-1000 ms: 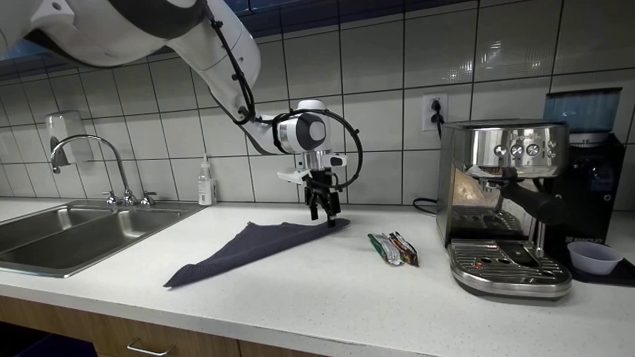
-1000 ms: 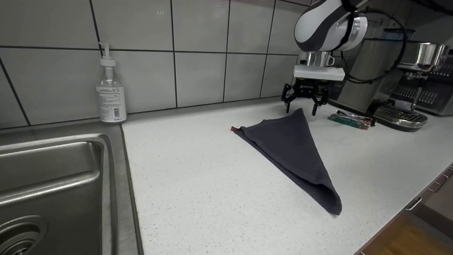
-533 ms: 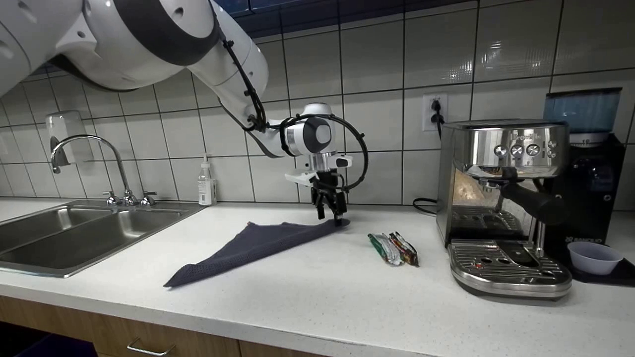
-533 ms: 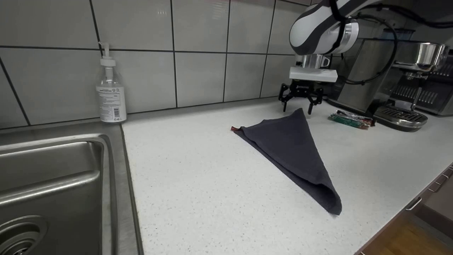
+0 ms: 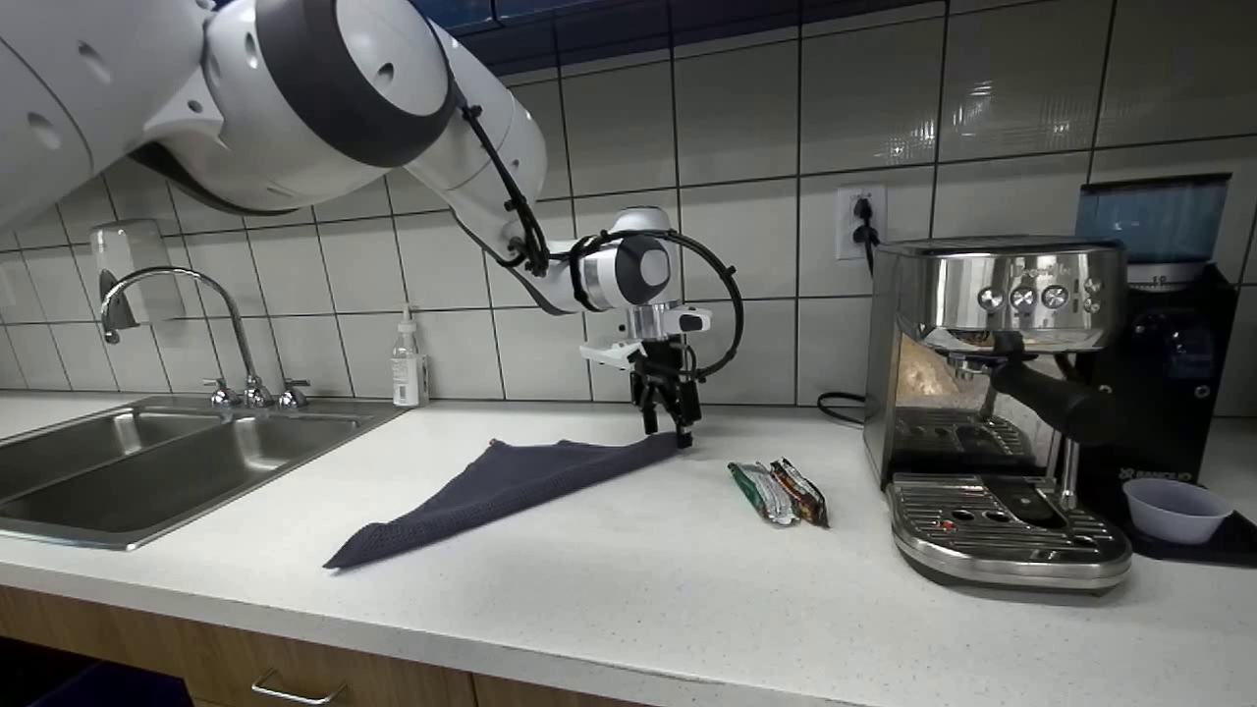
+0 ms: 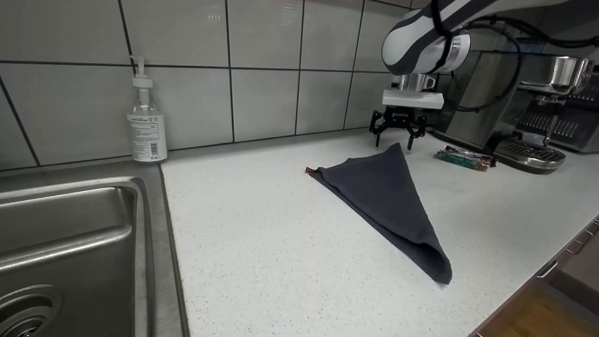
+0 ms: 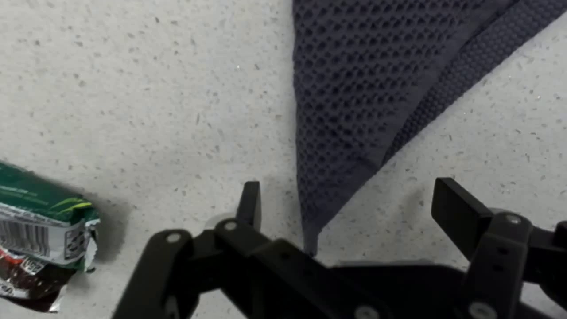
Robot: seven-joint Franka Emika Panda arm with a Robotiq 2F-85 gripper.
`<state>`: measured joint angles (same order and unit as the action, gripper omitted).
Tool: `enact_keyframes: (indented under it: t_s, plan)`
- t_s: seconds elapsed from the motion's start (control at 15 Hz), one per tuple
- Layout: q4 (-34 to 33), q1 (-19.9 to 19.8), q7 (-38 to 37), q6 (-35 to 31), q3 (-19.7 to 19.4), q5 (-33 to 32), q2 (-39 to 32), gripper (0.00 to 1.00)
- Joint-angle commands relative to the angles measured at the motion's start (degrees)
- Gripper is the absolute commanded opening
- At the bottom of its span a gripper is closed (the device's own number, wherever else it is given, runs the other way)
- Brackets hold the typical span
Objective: Fold the grey towel twice in a triangular shape
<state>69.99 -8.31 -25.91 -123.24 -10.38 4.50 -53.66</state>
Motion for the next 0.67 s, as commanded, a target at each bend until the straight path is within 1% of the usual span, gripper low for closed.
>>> enact_keyframes:
  t_s: [0.0, 0.07, 0.13, 0.2, 0.27, 0.33, 0.4, 0.6]
  plan:
    - [-5.2, -0.7, -1.0, 3.3, 0.0, 0.8, -2.4, 1.00]
    - [-5.6, -0.8, -1.0, 3.5, 0.1, 0.8, -2.7, 0.88]
    - [-6.0, -0.8, -1.0, 3.7, 0.1, 0.8, -2.9, 0.75]
    - [-6.2, -0.8, -1.0, 3.8, 0.1, 0.8, -3.0, 0.69]
    - [-6.5, -0.9, -1.0, 3.9, 0.1, 0.8, -3.1, 0.59]
    - [-6.7, -0.9, -1.0, 4.0, 0.1, 0.8, -3.2, 0.52]
    - [-6.9, -0.9, -1.1, 4.1, 0.1, 0.8, -3.3, 0.43]
    - [-7.0, -0.9, -1.0, 4.2, 0.1, 0.8, -3.4, 0.21]
